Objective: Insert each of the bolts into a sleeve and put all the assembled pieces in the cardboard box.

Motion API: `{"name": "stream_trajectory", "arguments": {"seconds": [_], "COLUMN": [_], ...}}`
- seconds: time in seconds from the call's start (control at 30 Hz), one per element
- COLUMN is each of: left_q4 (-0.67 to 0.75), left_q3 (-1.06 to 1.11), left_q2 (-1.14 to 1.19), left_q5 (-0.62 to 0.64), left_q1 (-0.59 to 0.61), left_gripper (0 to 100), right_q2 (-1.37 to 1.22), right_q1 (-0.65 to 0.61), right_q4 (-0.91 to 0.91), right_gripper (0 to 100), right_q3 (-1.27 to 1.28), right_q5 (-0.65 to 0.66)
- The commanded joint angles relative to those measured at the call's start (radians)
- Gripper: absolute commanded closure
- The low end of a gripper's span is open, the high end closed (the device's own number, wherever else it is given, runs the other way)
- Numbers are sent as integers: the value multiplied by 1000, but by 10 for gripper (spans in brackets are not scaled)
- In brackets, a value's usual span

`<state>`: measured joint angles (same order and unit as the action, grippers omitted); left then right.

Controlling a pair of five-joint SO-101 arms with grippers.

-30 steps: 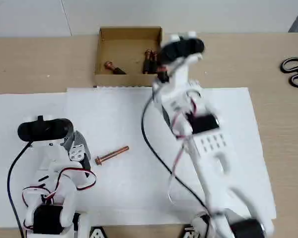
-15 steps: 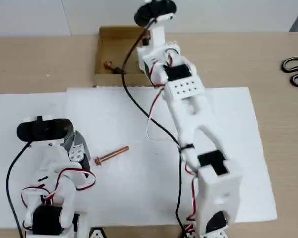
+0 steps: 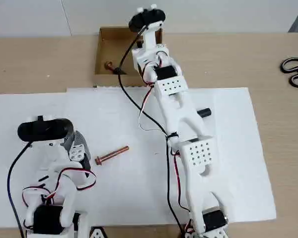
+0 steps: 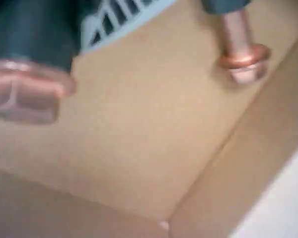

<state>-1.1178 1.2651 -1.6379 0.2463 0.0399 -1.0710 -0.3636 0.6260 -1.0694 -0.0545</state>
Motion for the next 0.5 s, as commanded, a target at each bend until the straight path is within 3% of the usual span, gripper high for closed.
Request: {"name": "stream_trajectory", "arguments": {"seconds": [0.0, 0.1, 0.3, 0.47], "left_q4": [-3, -3, -3, -3], "left_q3": [-4, -4, -4, -4], "left_q2": [-8, -8, -8, -8], "left_q5": [-2, -2, -2, -2], "left_q1": [5, 5, 5, 5], "left_gripper": [994, 994, 994, 994], "right_q2": [-50, -94, -110, -107], "right_q1": [-5, -19, -48, -48], "right_q4": [5, 58, 209, 302], "right_gripper": [995, 984, 819, 811], "right_q3": [-173, -244, -318, -425], "right_q5": [12, 31, 92, 89]}}
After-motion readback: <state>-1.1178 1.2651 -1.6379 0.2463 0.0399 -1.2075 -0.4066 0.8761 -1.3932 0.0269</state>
